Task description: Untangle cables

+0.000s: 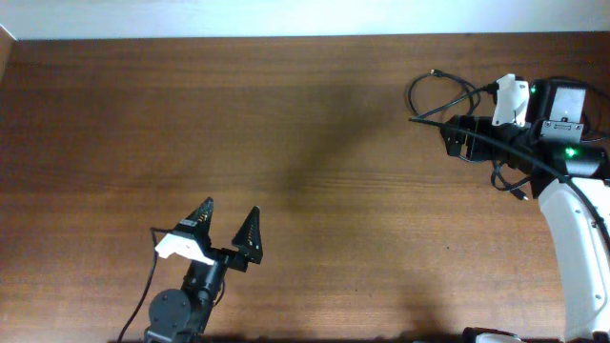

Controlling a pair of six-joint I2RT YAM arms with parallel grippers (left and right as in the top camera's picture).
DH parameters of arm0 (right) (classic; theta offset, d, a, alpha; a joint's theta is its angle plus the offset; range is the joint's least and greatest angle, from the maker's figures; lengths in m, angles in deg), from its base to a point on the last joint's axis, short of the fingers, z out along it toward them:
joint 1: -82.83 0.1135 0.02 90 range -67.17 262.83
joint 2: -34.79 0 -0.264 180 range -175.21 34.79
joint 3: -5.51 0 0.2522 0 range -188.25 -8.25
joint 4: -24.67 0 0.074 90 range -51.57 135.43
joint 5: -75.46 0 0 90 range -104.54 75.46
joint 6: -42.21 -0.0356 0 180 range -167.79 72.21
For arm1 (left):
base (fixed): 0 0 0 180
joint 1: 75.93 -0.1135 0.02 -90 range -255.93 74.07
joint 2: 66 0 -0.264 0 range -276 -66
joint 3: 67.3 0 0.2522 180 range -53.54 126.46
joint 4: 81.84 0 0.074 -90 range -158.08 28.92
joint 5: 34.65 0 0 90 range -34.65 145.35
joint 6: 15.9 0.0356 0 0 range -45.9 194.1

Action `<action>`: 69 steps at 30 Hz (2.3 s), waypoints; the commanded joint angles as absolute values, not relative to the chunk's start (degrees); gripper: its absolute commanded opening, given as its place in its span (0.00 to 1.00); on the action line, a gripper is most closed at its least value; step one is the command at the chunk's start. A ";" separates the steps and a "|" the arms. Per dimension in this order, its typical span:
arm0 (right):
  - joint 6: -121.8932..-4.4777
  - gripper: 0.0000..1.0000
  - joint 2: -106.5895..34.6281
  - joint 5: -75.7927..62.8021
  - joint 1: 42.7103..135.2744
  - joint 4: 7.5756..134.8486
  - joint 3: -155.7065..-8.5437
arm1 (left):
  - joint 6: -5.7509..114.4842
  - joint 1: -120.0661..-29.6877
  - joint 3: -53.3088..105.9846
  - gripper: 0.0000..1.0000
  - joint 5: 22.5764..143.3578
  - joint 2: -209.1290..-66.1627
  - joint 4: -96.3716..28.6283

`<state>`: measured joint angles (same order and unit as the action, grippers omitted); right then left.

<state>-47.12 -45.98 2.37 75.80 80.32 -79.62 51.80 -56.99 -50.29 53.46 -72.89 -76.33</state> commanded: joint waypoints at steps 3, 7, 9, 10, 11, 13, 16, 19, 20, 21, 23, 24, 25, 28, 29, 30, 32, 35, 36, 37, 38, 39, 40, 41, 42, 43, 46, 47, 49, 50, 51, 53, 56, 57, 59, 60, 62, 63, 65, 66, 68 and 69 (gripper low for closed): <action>-46.51 0.99 -45.06 1.84 76.06 80.25 -80.54 | 51.21 -57.42 -51.69 0.99 54.12 -69.27 -77.09; -46.51 0.99 -45.06 1.86 76.06 80.25 -80.54 | 51.21 -59.06 -51.69 0.99 54.71 -66.67 -77.05; -46.51 0.99 -45.06 1.84 76.06 80.25 -80.54 | 51.21 -59.89 -51.69 0.99 55.69 -66.25 -77.22; -46.51 0.99 -45.06 1.86 76.06 80.25 -80.54 | 51.21 -60.20 -51.69 0.99 55.67 -66.25 -77.27; -46.51 0.99 -45.06 1.84 76.06 80.25 -80.54 | 51.21 -60.42 -51.69 0.99 55.62 -66.25 -77.44; -46.51 0.99 -45.06 1.84 76.06 80.25 -80.54 | 51.21 -60.51 -51.69 0.99 55.60 -66.25 -77.90; -46.51 0.99 -45.06 1.84 76.06 80.25 -80.54 | 51.21 -60.51 -51.69 0.99 55.60 -66.25 -78.43; -46.51 0.99 -45.06 1.84 76.06 80.25 -80.54 | 51.21 -60.51 -51.69 0.99 55.60 -66.25 -80.04; -46.51 0.99 -45.06 1.84 76.06 80.25 -80.54 | 51.21 -60.51 -51.69 0.99 55.62 -66.25 -81.09; -46.51 0.99 -45.06 1.86 76.06 80.25 -80.54 | 51.21 -60.48 -51.69 0.99 55.62 -66.25 -82.14; -46.51 0.99 -45.06 1.84 76.06 80.25 -80.54 | 51.21 -60.48 -51.69 0.99 55.62 -66.25 -84.11; -46.51 0.99 -45.06 1.86 76.06 80.25 -80.54 | 51.23 -60.48 -51.69 0.99 55.60 -66.25 -84.55; -46.51 0.99 -45.06 1.84 76.06 80.25 -80.54 | 51.25 -60.48 -51.69 0.99 55.58 -66.25 -84.46; -46.51 0.99 -45.06 1.84 76.06 80.25 -80.54 | 51.27 -60.51 -51.69 0.99 53.24 -66.25 -79.78; -46.51 0.99 -45.06 1.86 76.06 80.25 -80.54 | 51.27 -60.51 -51.69 0.99 52.06 -66.25 -77.75; -46.51 0.99 -45.06 1.84 76.06 80.25 -80.54 | 51.27 -60.51 -51.69 0.99 50.73 -66.25 -75.15; -46.51 0.99 -45.06 1.84 76.06 80.25 -80.54 | 51.27 -60.51 -51.69 0.99 46.20 -66.25 -67.28; -46.51 0.99 -45.06 1.84 76.06 80.25 -80.54 | 54.86 -60.48 -51.69 0.99 43.73 -66.25 -61.36; -46.51 0.99 -45.06 1.86 76.06 80.25 -80.54 | 54.95 -60.51 -51.69 0.99 43.71 -66.25 -61.33; -46.51 0.99 -45.06 1.84 76.06 80.25 -80.54 | 54.95 -60.51 -51.69 0.99 43.69 -66.25 -61.33; -46.51 0.99 -45.06 1.84 76.06 80.25 -80.54 | 54.92 -60.51 -51.69 0.99 43.69 -66.25 -61.33; -46.51 0.99 -45.06 1.84 76.06 80.25 -80.54 | 54.92 -60.51 -51.69 0.99 43.73 -66.25 -61.33; -46.51 0.99 -45.06 1.84 76.06 80.25 -80.54 | 54.92 -60.51 -51.69 0.99 43.76 -66.25 -61.33; -46.51 0.99 -45.06 1.84 76.06 80.25 -80.54 | 54.92 -60.51 -51.69 0.99 43.95 -66.25 -61.31; -46.51 0.99 -45.06 1.86 76.06 80.25 -80.54 | 54.92 -60.48 -51.69 0.99 43.95 -66.25 -61.31; -46.51 0.99 -45.06 1.84 76.06 80.25 -80.54 | 54.92 -60.44 -51.69 0.99 43.97 -66.25 -61.31; -46.51 0.99 -45.06 1.84 76.06 80.27 -80.54 | 54.92 -60.44 -51.69 0.99 44.65 -66.25 -61.29; -46.51 0.99 -45.06 1.86 76.06 80.25 -80.54 | 54.92 -60.44 -51.69 0.99 44.63 -66.25 -61.27; -46.51 0.99 -45.06 1.84 76.06 80.25 -80.54 | 54.95 -60.46 -51.69 0.99 44.59 -66.25 -61.27; -46.51 0.99 -45.06 1.84 76.06 80.25 -80.54 | 54.95 -60.46 -51.69 0.99 44.54 -66.25 -61.27; -46.51 0.99 -45.06 1.84 76.06 80.25 -80.54 | 54.97 -60.46 -51.69 0.99 44.35 -66.25 -61.27; -46.51 0.99 -45.06 1.84 76.06 80.25 -80.54 | 57.37 -60.53 -51.69 0.99 44.15 -66.25 -61.27; -46.51 0.99 -45.06 1.84 76.06 80.25 -80.54 | 63.38 -60.53 -51.69 0.99 45.26 -66.25 -61.09; -46.51 0.99 -45.06 1.84 76.06 80.25 -80.54 | 65.81 -60.64 -51.69 0.99 45.50 -66.25 -61.09; -46.51 0.99 -45.06 1.84 76.06 80.25 -80.54 | 68.32 -61.80 -51.69 0.99 45.44 -66.25 -61.09; -46.51 0.99 -45.06 1.84 76.06 80.25 -80.54 | 68.67 -62.49 -51.69 0.99 45.42 -66.25 -61.09; -46.51 0.99 -45.06 1.84 76.06 80.25 -80.54 | 68.65 -64.22 -51.69 0.99 45.50 -66.25 -61.09; -46.51 0.99 -45.06 1.84 76.06 80.25 -80.54 | 68.63 -65.10 -51.69 0.99 45.74 -66.25 -61.09; -46.51 0.99 -45.06 1.86 76.06 80.25 -80.54 | 68.65 -66.43 -51.69 0.99 46.99 -66.25 -60.94; -46.51 0.99 -45.06 1.86 76.06 80.25 -80.54 | 68.65 -66.93 -51.69 0.99 46.95 -66.25 -60.94; -46.51 0.99 -45.06 1.84 76.06 80.25 -80.54 | 71.78 -68.09 -51.69 0.99 45.96 -66.25 -61.12; -46.51 0.99 -45.06 1.84 76.06 80.25 -80.54 | 73.22 -68.46 -51.69 0.99 45.66 -66.25 -61.12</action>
<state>-47.08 -45.98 2.37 75.80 80.40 -79.62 67.95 -66.78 -51.74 46.31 -66.71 -61.60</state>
